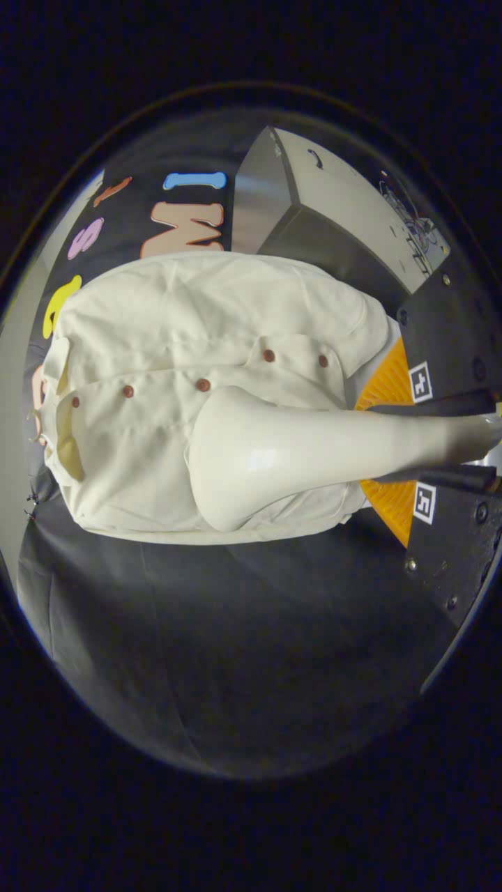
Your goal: Iron the clothes twice with a garment steamer, once on the left side and once on the right side.
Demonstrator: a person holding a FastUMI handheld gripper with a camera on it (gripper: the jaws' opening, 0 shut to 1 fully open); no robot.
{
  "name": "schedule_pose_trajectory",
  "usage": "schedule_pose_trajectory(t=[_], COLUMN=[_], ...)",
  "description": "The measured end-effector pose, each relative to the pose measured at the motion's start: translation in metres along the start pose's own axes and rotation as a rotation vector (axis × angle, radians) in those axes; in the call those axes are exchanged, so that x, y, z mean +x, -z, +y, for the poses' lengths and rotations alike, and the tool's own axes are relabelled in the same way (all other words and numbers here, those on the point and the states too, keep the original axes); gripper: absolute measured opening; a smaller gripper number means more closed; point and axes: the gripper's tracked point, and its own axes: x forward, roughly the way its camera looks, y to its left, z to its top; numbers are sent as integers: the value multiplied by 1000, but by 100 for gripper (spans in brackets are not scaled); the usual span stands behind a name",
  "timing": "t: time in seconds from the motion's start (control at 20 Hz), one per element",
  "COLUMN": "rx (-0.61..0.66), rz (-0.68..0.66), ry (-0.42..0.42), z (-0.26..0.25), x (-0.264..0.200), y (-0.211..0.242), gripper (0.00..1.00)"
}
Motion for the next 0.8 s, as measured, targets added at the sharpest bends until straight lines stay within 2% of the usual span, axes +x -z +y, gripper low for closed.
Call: schedule_pose_trajectory(t=[0.45, 0.8], rx=[36, 36], rz=[-218, -279], ry=[13, 75], z=[-49, -102], x=[-85, -76], y=[-116, -178], gripper=[27, 27])
